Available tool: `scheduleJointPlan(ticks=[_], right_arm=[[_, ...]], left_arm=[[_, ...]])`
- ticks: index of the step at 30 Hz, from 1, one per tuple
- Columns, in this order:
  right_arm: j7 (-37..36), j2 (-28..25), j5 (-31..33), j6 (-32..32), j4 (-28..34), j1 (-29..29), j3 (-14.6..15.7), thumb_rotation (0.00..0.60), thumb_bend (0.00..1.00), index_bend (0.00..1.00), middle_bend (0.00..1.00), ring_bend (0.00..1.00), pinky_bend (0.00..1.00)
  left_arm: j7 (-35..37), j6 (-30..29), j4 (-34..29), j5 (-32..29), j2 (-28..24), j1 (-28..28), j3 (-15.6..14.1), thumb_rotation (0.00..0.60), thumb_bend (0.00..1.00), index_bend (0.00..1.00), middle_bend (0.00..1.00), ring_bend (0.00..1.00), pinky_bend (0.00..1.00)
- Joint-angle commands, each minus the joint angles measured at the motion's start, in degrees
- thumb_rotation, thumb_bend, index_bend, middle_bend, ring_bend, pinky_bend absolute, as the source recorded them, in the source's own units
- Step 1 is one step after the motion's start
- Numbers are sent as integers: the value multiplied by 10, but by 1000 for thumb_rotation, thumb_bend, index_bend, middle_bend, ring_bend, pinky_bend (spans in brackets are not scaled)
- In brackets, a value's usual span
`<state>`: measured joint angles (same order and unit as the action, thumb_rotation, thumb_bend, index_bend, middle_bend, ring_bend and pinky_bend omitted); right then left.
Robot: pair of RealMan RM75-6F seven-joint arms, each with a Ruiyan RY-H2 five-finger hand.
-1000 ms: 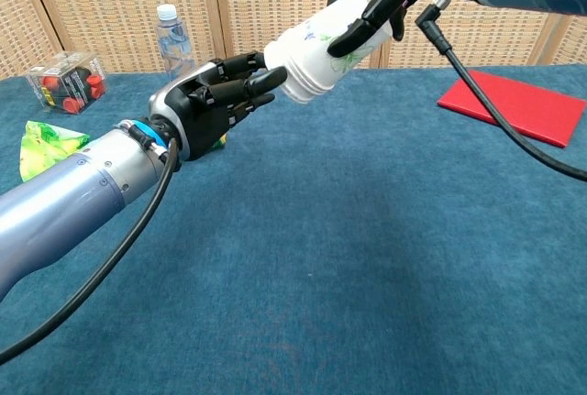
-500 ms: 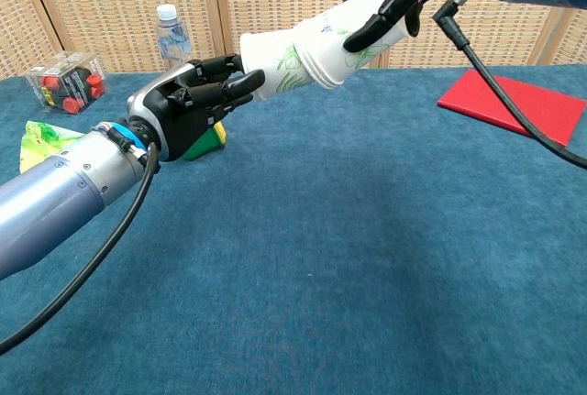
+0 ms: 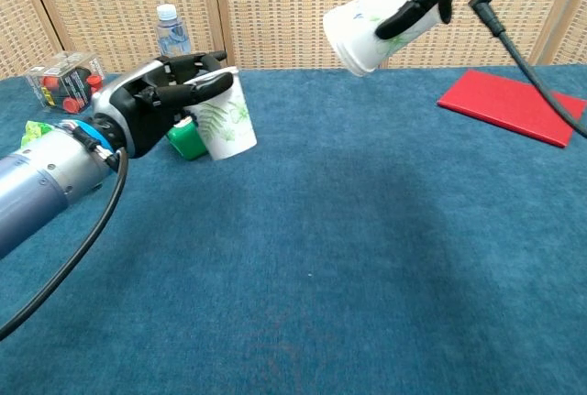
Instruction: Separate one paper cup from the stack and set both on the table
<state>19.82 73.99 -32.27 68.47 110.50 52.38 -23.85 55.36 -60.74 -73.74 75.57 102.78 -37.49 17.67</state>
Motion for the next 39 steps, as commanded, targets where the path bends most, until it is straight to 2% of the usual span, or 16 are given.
scheduleJointPlan(ticks=[1, 9, 12, 19, 26, 34, 37, 39], right_arm=[[-9, -20, -12, 6, 12, -18, 4, 600, 167, 697, 583, 444, 678], [-16, -56, -35, 19, 21, -61, 30, 600, 167, 697, 583, 444, 678], [5, -63, -49, 25, 12, -72, 53, 600, 167, 697, 583, 443, 678], [88, -67, -85, 49, -15, -91, 116, 600, 167, 697, 583, 443, 678], [131, -65, -91, 66, -34, -112, 147, 600, 167, 697, 581, 443, 679], [115, -61, -112, 70, -62, -148, 167, 600, 167, 697, 561, 444, 678], [100, -63, -123, 66, -66, -161, 171, 600, 167, 697, 527, 440, 678], [95, -69, -124, 57, -65, -167, 174, 600, 167, 662, 452, 381, 654]], left_arm=[[-70, -6, -42, -21, -43, 19, -1, 600, 389, 744, 87, 0, 0], [-262, 11, -141, -77, -141, 30, -4, 600, 404, 752, 95, 0, 0], [-327, 16, -166, -91, -169, 29, -11, 600, 404, 753, 97, 0, 0], [-460, 26, -205, -100, -213, 33, -55, 600, 406, 753, 97, 0, 0], [-530, 21, -238, -97, -246, 44, -86, 600, 407, 753, 101, 0, 0], [-578, -31, -250, -71, -271, 79, -118, 600, 407, 753, 101, 0, 0], [-575, -49, -258, -56, -282, 96, -127, 600, 407, 744, 74, 0, 0], [-574, -57, -262, -47, -286, 103, -133, 600, 407, 680, 33, 0, 0]])
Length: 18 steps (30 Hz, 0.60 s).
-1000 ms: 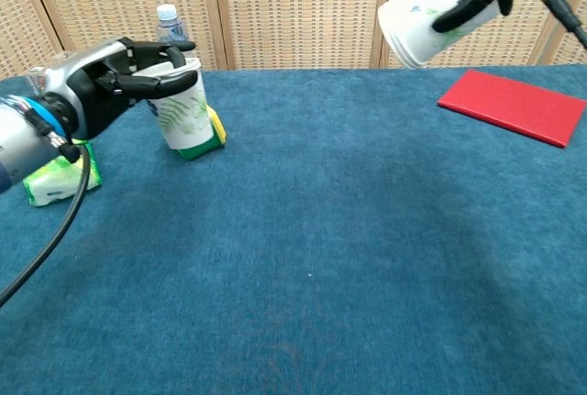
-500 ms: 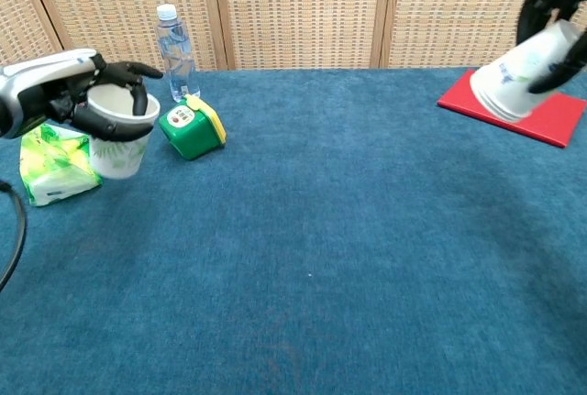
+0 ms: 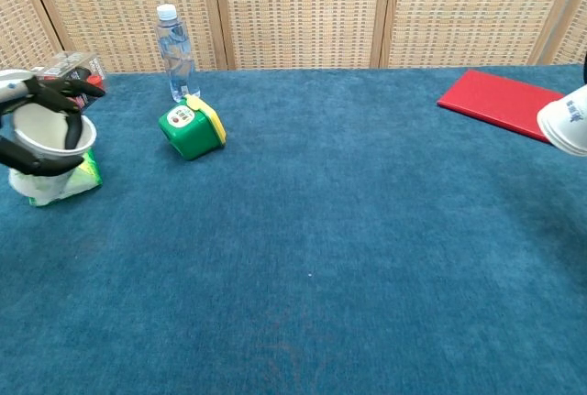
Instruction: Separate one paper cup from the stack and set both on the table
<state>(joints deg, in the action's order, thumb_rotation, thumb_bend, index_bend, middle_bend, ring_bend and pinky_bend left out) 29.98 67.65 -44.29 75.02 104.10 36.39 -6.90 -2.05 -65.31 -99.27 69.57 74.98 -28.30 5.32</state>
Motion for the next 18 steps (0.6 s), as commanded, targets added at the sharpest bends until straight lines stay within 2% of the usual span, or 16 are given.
scheduleJointPlan(ticks=[1, 3, 7, 9, 12, 15, 18], right_arm=[[-8, -9, -5, -14, 0, -10, 6, 600, 167, 638, 417, 344, 637], [-18, -13, -10, -22, 1, -16, 7, 600, 167, 556, 311, 231, 575], [-35, -15, -26, -32, -3, -28, 9, 600, 167, 481, 215, 130, 505], [-40, -16, -31, -36, -4, -32, 10, 600, 167, 444, 157, 71, 468], [-46, -18, -37, -39, -5, -38, 9, 600, 155, 382, 74, 9, 391], [-51, -22, -42, -41, -2, -42, 7, 600, 129, 300, 5, 0, 303], [-50, -22, -49, -38, 0, -46, 3, 600, 114, 235, 0, 0, 260]], left_arm=[[-1, -15, -7, 17, -10, 15, -12, 600, 407, 644, 21, 0, 0], [-1, -21, -9, 22, -10, 21, -16, 600, 407, 523, 0, 0, 0], [-13, -30, -6, 21, -4, 29, -15, 600, 408, 343, 0, 0, 0], [-22, -30, -7, 15, -2, 31, -15, 600, 381, 221, 0, 0, 0], [-26, -30, -10, 8, -2, 34, -13, 600, 322, 104, 0, 0, 0], [-31, -29, -11, 3, -3, 36, -12, 600, 233, 7, 0, 0, 0], [-30, -30, -14, 4, -5, 39, -10, 600, 191, 0, 0, 0, 0]])
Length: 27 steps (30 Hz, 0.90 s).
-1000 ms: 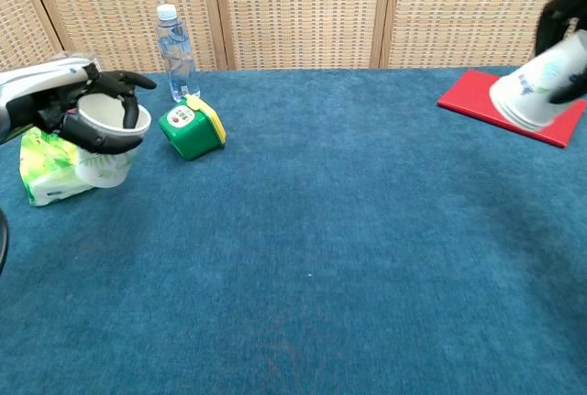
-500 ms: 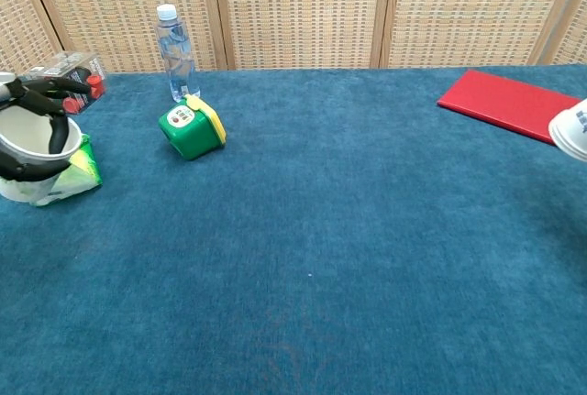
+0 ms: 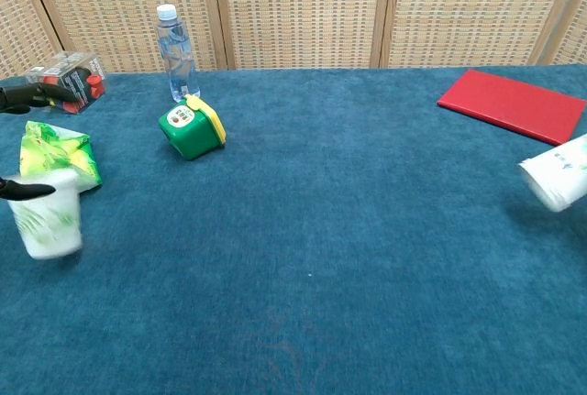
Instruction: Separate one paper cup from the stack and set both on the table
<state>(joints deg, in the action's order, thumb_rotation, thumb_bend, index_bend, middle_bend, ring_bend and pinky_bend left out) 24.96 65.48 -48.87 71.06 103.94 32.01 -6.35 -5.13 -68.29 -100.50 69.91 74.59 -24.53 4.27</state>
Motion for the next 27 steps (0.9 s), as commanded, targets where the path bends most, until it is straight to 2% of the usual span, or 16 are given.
scheduleJointPlan(ticks=[1, 6, 11, 19, 27], right_arm=[[0, 0, -7, 3, 3, -3, -3, 600, 111, 226, 0, 0, 255], [0, -2, -22, 12, 11, -10, -8, 600, 109, 214, 0, 0, 249], [-1, -8, -84, 52, 24, -32, 1, 600, 109, 214, 0, 0, 249], [-61, 8, -229, 148, -7, -107, 46, 600, 109, 214, 0, 0, 248], [-116, 16, -294, 209, -58, -179, 78, 600, 109, 214, 0, 0, 248]], left_arm=[[2, 0, -4, 1, -3, 2, 2, 600, 187, 0, 0, 0, 0], [4, -3, -15, 9, -18, 9, 0, 600, 185, 0, 0, 0, 0], [-3, -40, -29, 43, -46, 33, -14, 600, 185, 0, 0, 0, 0], [-42, -139, -10, 121, -63, 103, -63, 600, 184, 0, 0, 0, 0], [-56, -197, 32, 168, -72, 157, -95, 600, 186, 0, 0, 0, 0]])
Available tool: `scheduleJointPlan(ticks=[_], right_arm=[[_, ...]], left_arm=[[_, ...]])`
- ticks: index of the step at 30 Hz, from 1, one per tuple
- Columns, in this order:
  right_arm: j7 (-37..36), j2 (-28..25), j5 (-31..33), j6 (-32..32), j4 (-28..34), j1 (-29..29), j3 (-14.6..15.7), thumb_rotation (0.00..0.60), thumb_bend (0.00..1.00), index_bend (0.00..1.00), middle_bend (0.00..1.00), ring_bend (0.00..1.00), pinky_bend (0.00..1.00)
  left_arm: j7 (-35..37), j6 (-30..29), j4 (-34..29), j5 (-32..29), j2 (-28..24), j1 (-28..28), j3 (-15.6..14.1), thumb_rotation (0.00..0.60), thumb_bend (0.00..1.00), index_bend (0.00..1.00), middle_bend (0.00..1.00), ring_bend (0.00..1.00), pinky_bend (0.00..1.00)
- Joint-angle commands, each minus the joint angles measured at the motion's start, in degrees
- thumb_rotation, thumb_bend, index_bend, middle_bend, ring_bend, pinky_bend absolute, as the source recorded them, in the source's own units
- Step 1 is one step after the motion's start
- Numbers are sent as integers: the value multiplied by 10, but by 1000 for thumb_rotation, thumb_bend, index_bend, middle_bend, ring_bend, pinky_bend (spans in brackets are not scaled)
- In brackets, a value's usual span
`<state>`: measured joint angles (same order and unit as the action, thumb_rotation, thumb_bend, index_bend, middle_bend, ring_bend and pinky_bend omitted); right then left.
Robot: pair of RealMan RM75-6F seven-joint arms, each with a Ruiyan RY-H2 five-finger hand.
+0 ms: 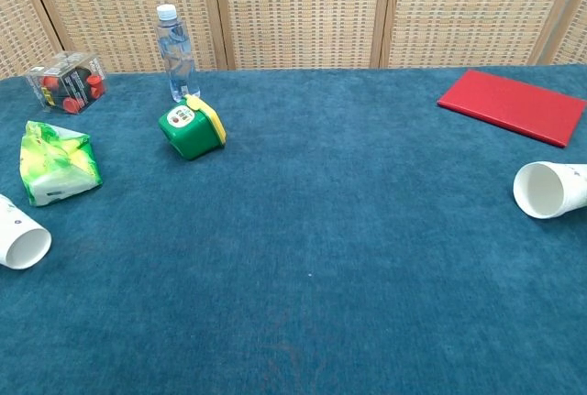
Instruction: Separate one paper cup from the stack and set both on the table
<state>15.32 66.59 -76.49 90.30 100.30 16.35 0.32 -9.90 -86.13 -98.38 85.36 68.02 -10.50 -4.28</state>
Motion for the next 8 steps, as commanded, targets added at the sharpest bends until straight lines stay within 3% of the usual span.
scheduleJointPlan(ticks=[1, 8], right_arm=[[-25, 6, -22, 19, -30, -28, 12, 600, 109, 214, 0, 0, 248], [-56, 9, -29, 22, -60, -52, 4, 600, 109, 214, 0, 0, 249]], left_arm=[[-5, -25, 15, 17, -8, 23, -12, 600, 187, 0, 0, 0, 0], [17, -45, 30, 28, -16, 48, -15, 600, 187, 0, 0, 0, 0]])
